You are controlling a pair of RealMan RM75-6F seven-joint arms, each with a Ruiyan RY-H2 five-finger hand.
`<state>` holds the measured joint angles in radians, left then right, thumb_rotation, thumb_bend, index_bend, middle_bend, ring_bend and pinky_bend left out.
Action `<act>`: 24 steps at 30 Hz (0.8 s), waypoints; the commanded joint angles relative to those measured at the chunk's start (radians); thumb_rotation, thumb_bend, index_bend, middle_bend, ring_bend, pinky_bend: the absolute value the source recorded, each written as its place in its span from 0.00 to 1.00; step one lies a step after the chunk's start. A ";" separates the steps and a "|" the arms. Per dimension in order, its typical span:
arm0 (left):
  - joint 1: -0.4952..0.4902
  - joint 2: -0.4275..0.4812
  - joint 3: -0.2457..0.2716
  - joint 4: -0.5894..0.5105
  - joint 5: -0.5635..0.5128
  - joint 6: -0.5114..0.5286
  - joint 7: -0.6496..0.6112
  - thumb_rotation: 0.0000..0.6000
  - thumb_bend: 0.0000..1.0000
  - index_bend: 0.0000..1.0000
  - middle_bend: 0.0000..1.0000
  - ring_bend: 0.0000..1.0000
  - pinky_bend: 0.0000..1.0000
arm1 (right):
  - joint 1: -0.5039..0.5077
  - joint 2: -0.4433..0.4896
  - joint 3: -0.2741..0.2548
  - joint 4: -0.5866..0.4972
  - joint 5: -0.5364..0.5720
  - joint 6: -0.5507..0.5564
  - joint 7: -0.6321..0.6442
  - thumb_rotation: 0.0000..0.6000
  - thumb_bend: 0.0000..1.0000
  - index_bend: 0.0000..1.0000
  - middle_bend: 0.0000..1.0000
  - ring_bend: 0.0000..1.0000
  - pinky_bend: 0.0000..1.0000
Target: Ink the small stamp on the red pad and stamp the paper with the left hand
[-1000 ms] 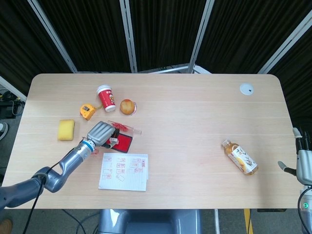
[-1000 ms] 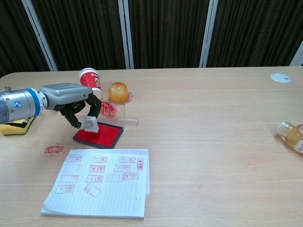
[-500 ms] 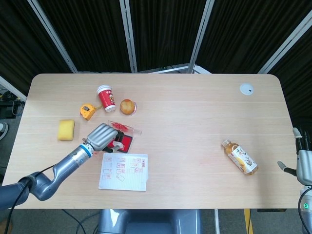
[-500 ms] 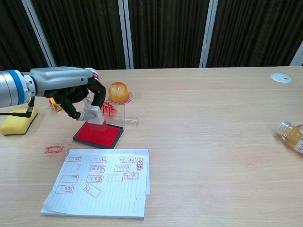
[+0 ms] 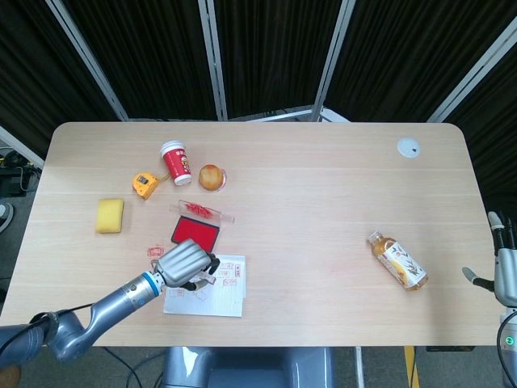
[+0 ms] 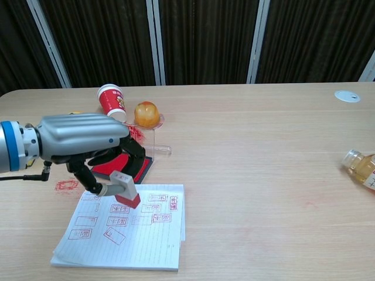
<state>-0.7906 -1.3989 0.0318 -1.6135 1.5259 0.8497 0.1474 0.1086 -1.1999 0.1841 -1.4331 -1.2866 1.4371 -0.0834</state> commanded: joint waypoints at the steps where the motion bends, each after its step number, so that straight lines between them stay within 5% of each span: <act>1: 0.010 -0.017 0.011 -0.012 -0.016 -0.008 0.028 1.00 0.39 0.61 0.54 0.77 0.81 | 0.000 0.000 0.000 0.002 0.002 -0.001 0.001 1.00 0.00 0.00 0.00 0.00 0.00; 24: 0.034 -0.163 0.003 0.046 -0.142 -0.017 0.231 1.00 0.42 0.62 0.54 0.77 0.81 | 0.001 0.002 0.002 0.008 0.011 -0.012 0.011 1.00 0.00 0.00 0.00 0.00 0.00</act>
<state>-0.7584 -1.5598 0.0355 -1.5689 1.3857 0.8316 0.3769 0.1093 -1.1979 0.1865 -1.4248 -1.2756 1.4251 -0.0722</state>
